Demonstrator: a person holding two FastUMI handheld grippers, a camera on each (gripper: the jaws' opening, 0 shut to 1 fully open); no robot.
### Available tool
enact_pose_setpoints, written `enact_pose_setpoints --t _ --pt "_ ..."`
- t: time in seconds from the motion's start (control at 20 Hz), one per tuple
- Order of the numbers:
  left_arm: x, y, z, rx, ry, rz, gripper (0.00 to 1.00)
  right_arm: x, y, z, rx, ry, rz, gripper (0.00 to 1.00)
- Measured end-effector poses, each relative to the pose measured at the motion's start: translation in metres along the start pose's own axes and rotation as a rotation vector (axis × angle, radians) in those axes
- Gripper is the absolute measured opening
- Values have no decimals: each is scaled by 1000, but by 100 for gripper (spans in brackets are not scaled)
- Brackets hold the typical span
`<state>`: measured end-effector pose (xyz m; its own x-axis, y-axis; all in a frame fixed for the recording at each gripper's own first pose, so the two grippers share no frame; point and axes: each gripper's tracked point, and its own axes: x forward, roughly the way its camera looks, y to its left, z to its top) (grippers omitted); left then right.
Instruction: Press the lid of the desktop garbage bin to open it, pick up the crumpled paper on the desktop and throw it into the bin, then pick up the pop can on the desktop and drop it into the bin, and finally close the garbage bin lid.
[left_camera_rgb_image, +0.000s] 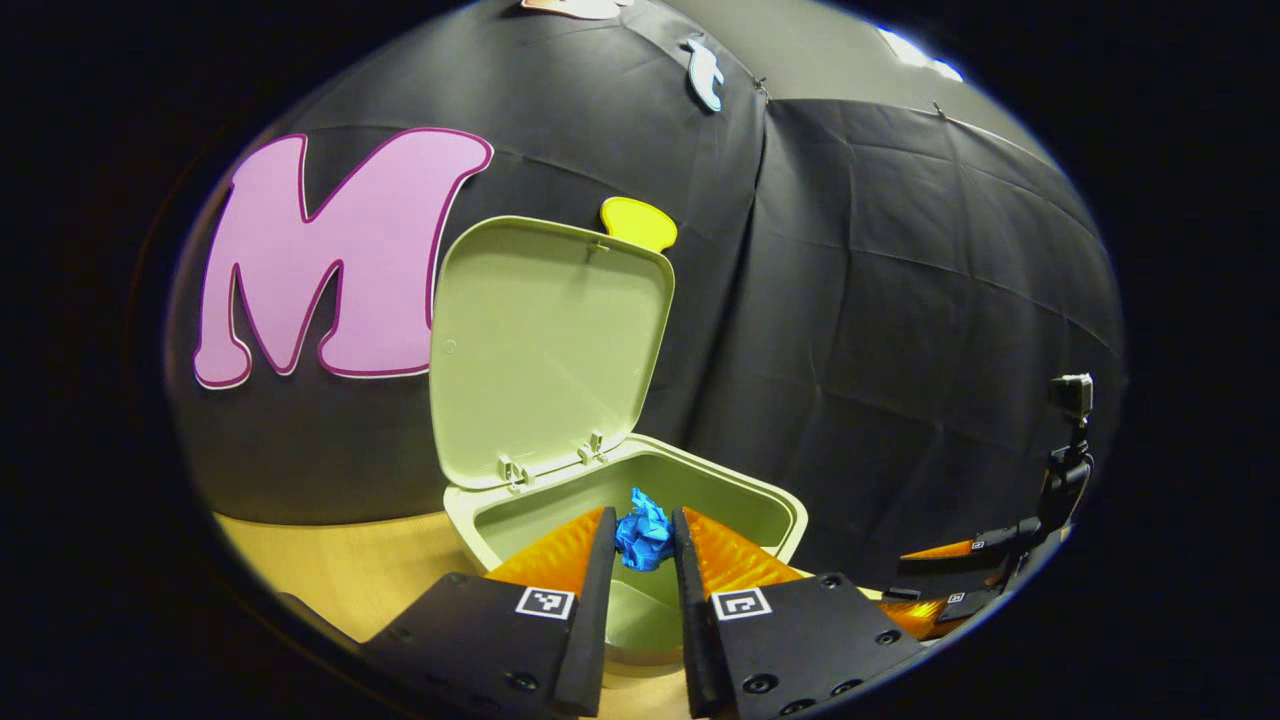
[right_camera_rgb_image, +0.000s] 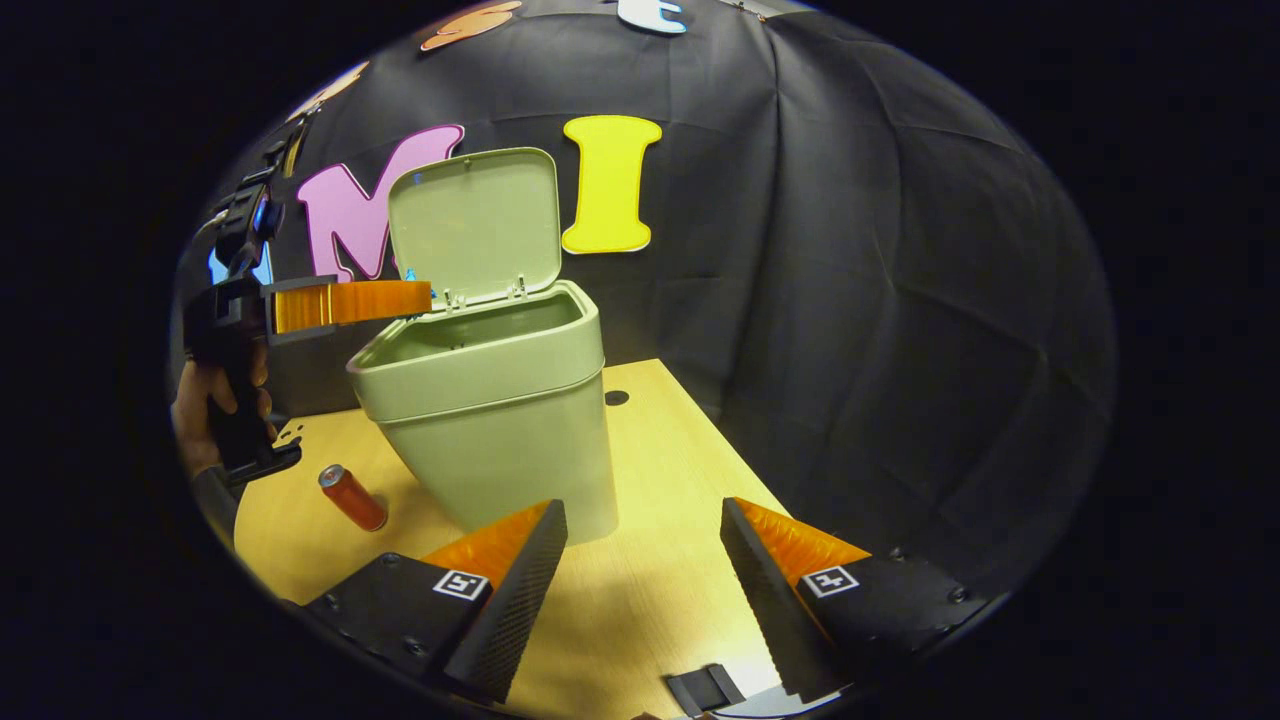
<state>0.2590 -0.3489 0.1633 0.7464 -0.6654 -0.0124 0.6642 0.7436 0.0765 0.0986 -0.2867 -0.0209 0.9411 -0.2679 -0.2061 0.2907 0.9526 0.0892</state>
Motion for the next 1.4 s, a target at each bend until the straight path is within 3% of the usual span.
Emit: enact_pose_setpoints --t 0.2,0.3,0.4,0.55,0.9,1.15,1.4 --pt "5 2 -7 14 17 21 40 2 4 -3 -7 6 9 98" --pt "5 6 -10 16 22 44 48 2 9 -2 -15 4 17 98" --pt "4 13 -13 14 26 62 61 2 14 -3 -26 3 26 98" --pt "-1 20 -12 29 13 96 96 3 23 -3 -34 5 42 97" --pt "-57 54 5 31 -83 193 97 -2 66 4 -49 -25 137 98" --pt "-133 106 -20 40 -75 359 97 -8 125 -1 -121 -28 254 98" --pt "-221 147 -68 -29 2 529 97 -14 199 -21 -188 -7 414 98"
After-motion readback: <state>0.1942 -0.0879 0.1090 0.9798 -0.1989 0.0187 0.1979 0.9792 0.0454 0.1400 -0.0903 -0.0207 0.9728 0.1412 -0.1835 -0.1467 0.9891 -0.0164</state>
